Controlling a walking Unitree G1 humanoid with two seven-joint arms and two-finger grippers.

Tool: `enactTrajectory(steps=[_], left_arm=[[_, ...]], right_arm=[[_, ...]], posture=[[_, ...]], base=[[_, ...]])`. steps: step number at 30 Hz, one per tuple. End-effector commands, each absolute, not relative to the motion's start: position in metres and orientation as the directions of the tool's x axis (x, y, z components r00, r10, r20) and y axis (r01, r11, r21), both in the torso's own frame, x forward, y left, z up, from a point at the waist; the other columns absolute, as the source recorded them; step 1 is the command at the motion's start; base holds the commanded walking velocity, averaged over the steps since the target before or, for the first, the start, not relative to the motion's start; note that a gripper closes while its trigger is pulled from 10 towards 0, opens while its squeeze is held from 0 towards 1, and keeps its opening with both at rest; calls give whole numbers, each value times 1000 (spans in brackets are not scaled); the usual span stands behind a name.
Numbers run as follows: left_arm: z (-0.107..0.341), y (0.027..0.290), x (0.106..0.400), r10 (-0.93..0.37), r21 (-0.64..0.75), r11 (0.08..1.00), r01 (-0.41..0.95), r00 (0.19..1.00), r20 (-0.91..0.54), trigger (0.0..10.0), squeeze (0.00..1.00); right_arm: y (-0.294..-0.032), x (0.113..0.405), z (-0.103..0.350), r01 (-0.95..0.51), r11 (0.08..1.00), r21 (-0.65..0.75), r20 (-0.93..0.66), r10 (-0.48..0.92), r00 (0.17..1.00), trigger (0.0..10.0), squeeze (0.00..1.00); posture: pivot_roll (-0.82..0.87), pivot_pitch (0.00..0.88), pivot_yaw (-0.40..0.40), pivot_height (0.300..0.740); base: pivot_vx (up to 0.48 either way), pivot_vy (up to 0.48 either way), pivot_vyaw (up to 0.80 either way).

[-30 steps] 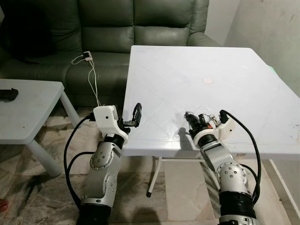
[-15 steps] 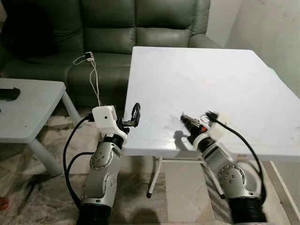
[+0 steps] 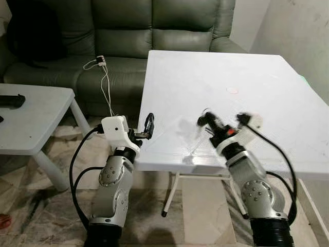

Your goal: Hang keys on a hook

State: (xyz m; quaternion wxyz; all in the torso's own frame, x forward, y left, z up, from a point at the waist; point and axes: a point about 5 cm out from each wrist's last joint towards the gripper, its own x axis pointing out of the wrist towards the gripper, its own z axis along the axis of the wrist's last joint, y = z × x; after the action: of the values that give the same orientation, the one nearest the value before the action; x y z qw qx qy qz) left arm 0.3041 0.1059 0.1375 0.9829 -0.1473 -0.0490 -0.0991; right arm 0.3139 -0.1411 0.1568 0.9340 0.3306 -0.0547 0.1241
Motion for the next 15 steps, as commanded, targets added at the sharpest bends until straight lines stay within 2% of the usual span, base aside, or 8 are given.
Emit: enactTrajectory(steps=[1,7,15], left_arm=[[138,97,305,-187,-312,925,217,974,125,10000,0],[146,101,310,-176,-303,929,214,973,148,10000,0],[151,119,312,-139,-288,940,183,976,165,10000,0]], right_arm=[[-149,317,166,-253,840,479,220,164,962,10000,0],[-153,316,172,-259,917,303,261,181,948,10000,0],[-158,310,170,-230,958,171,294,173,940,10000,0]], posture=[[8,0,-77,740],[6,0,-72,740],[9,0,-68,740]], base=[[0,0,0],[0,0,0],[0,0,0]])
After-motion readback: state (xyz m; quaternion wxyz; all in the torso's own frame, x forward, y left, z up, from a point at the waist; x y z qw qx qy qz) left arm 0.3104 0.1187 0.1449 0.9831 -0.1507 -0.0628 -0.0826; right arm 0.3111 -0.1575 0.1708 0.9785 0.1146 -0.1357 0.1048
